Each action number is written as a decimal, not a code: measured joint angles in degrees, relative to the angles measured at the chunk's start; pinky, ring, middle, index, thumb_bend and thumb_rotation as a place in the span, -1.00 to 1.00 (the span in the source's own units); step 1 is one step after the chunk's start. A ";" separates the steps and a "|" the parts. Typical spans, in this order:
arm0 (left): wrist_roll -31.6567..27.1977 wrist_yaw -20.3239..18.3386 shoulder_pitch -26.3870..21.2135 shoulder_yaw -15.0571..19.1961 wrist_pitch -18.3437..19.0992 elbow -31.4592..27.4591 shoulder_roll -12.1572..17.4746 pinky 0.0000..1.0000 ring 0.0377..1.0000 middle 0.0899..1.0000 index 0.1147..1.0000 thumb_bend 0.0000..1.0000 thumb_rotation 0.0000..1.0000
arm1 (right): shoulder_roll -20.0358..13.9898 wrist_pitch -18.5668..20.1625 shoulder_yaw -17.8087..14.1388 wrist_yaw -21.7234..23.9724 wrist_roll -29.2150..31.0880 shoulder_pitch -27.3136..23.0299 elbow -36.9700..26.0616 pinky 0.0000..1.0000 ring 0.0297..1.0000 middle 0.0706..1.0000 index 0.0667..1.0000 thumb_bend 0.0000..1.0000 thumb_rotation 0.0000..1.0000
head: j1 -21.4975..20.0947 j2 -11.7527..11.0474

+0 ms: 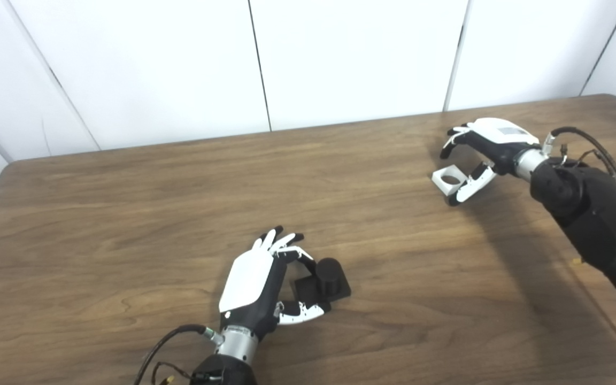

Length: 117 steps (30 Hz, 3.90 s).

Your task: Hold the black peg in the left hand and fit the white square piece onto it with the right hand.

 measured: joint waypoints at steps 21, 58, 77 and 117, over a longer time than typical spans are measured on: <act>-0.70 0.36 0.04 0.10 0.07 0.31 -0.56 1.00 0.98 0.76 -0.15 0.04 -0.88 | -0.60 1.30 1.37 7.55 1.66 -3.45 2.46 0.67 0.84 0.74 0.24 0.65 -0.51 | 0.09 0.26; -0.73 0.89 0.00 0.17 0.12 0.64 -0.93 1.00 0.98 0.76 -0.15 0.04 -0.88 | -1.00 -0.47 1.89 6.29 1.88 -3.22 1.75 0.70 0.88 0.76 -0.09 0.05 -0.70 | 0.18 0.00; -0.81 1.18 -0.36 0.40 -0.38 1.57 -0.70 1.00 0.98 0.75 -0.15 0.04 -0.89 | 0.45 10.27 -0.83 13.98 2.39 6.01 -27.21 0.75 1.00 0.82 -0.09 0.05 -0.69 | 1.05 -0.70; -0.35 2.05 -1.67 0.01 -1.88 3.86 -1.00 1.00 0.98 0.75 -0.15 0.04 -0.88 | 8.62 17.70 3.96 29.03 -0.09 8.42 -53.29 0.86 1.00 0.78 -0.09 0.05 -0.70 | 2.29 -0.09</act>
